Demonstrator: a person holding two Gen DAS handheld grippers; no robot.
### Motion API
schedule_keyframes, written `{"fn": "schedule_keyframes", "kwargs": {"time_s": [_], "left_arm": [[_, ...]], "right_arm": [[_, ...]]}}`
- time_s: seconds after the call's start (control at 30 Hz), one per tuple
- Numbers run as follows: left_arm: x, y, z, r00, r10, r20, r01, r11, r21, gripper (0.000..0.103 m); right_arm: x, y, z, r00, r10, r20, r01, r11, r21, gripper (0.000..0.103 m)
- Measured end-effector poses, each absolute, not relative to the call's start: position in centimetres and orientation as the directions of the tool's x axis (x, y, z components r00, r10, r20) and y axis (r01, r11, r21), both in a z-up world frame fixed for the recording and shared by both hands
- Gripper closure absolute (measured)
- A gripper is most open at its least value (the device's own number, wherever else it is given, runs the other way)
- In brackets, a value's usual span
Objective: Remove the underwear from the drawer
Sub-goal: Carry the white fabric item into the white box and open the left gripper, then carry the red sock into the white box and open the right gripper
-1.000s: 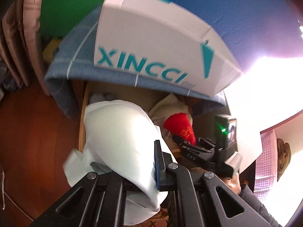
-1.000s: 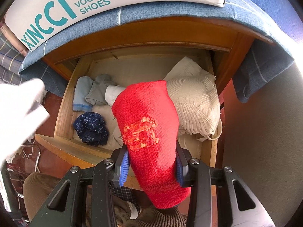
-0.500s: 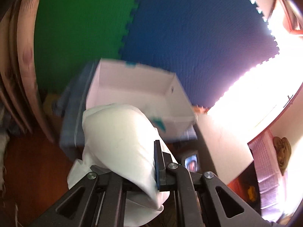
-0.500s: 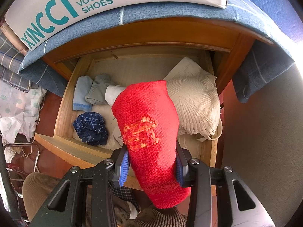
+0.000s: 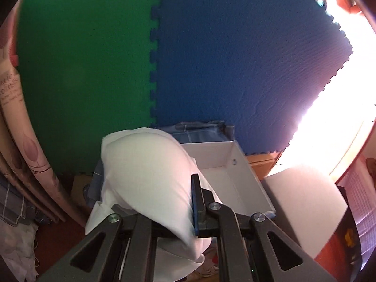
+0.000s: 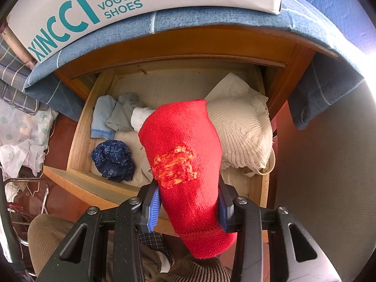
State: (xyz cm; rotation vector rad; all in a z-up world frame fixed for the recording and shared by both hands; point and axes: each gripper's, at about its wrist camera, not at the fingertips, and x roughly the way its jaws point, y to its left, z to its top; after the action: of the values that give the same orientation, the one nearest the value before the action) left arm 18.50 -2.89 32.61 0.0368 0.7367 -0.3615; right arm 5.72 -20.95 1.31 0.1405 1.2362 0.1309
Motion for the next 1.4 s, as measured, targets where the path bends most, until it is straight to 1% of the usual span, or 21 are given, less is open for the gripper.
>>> {"fn": "schedule_keyframes", "kwargs": {"time_s": [0.2, 0.37, 0.5, 0.6, 0.73, 0.8, 0.87, 0.9, 0.97, 1.03, 1.13, 1.4], "left_arm": [[23.4, -3.8, 27.0, 0.614, -0.260, -0.745, 0.310, 0.948, -0.075, 0.096], [25.5, -3.7, 22.6, 0.546, -0.236, -0.804, 0.279, 0.956, -0.092, 0.096], [26.0, -4.3, 20.4, 0.505, -0.205, -0.838, 0.255, 0.963, -0.081, 0.095], [26.3, -4.0, 19.2, 0.475, -0.212, -0.854, 0.233, 0.966, -0.110, 0.095], [26.6, -3.6, 18.0, 0.442, -0.213, -0.872, 0.199, 0.971, -0.136, 0.093], [26.9, -3.4, 17.4, 0.418, -0.209, -0.884, 0.177, 0.973, -0.147, 0.090], [26.9, -3.3, 17.1, 0.413, -0.193, -0.890, 0.164, 0.977, -0.136, 0.079], [26.7, -3.2, 17.3, 0.417, -0.189, -0.889, 0.163, 0.978, -0.131, 0.077], [26.4, -3.3, 17.7, 0.419, -0.187, -0.888, 0.167, 0.978, -0.127, 0.065], [26.2, -3.3, 18.3, 0.420, -0.199, -0.885, 0.175, 0.975, -0.135, 0.060], [25.5, -3.4, 19.4, 0.429, -0.208, -0.879, 0.191, 0.972, -0.137, 0.058], [22.4, -2.5, 22.3, 0.489, -0.228, -0.842, 0.221, 0.966, -0.134, 0.056]], "right_arm": [[5.8, -21.1, 1.3, 0.324, 0.178, -0.929, -0.020, 0.983, 0.181, 0.066], [5.8, -21.2, 1.3, 0.319, 0.186, -0.929, -0.022, 0.982, 0.189, 0.066], [5.9, -21.2, 1.2, 0.315, 0.192, -0.929, -0.022, 0.980, 0.195, 0.066], [5.9, -21.2, 1.2, 0.315, 0.192, -0.929, -0.023, 0.981, 0.195, 0.066], [5.9, -21.1, 1.2, 0.315, 0.192, -0.930, -0.023, 0.981, 0.194, 0.066], [5.9, -21.2, 1.1, 0.316, 0.191, -0.929, -0.023, 0.981, 0.194, 0.066], [5.9, -21.2, 1.1, 0.315, 0.191, -0.930, -0.023, 0.981, 0.194, 0.066], [5.9, -21.2, 1.1, 0.315, 0.190, -0.930, -0.023, 0.981, 0.193, 0.066], [5.9, -21.1, 1.1, 0.315, 0.190, -0.930, -0.025, 0.981, 0.192, 0.066], [6.0, -21.2, 1.1, 0.314, 0.188, -0.931, -0.024, 0.981, 0.190, 0.066], [6.0, -21.0, 1.1, 0.314, 0.186, -0.931, -0.025, 0.982, 0.188, 0.066], [6.0, -20.8, 1.0, 0.315, 0.175, -0.933, -0.029, 0.984, 0.175, 0.066]]}}
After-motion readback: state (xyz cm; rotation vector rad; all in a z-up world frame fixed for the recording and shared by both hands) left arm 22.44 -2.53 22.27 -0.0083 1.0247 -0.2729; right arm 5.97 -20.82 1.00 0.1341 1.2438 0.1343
